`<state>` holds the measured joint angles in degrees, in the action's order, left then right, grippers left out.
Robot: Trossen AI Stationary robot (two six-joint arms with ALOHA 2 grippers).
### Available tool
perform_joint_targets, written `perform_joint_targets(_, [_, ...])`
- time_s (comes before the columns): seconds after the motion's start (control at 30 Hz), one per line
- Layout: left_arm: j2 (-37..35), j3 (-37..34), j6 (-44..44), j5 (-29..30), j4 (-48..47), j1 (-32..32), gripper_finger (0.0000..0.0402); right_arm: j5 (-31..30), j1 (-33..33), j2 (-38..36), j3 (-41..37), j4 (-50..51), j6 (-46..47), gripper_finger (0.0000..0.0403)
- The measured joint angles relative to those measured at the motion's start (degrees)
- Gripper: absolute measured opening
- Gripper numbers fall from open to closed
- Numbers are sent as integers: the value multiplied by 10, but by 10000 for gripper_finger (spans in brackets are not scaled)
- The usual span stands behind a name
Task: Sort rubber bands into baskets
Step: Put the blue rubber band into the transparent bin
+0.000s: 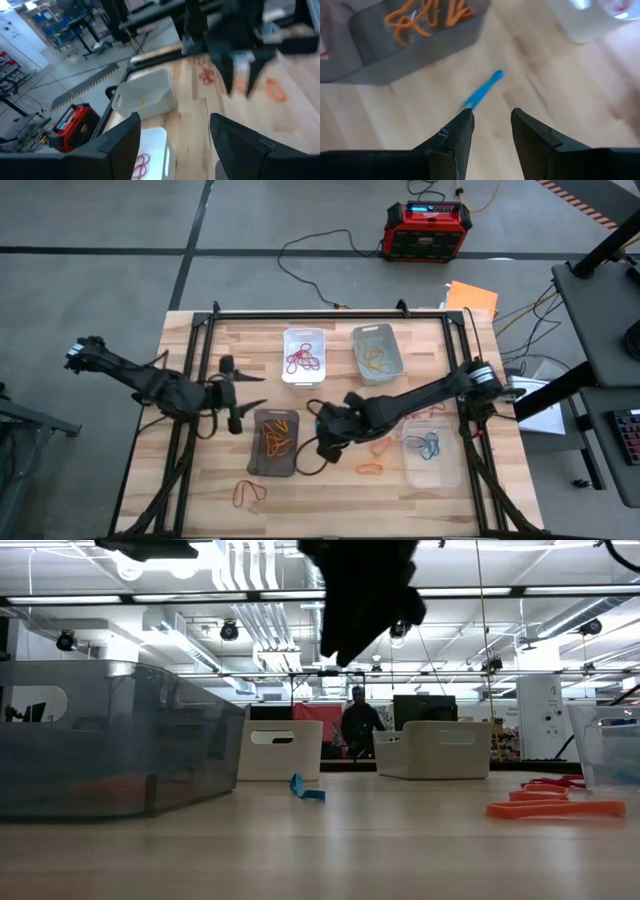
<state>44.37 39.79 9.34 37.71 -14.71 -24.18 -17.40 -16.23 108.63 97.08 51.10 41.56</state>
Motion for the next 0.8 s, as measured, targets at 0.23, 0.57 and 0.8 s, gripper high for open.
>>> perform_joint_targets(0.23, [-54,0,-23,18,1,0,221,23,10,65,62,26,25,128])
perform_joint_targets(0.57, [-97,-1,-25,18,-25,0,221,98,27,132,83,26,20,132])
perform_joint_targets(0.8, [-98,-1,-34,18,-48,0,221,104,26,150,83,20,15,179])
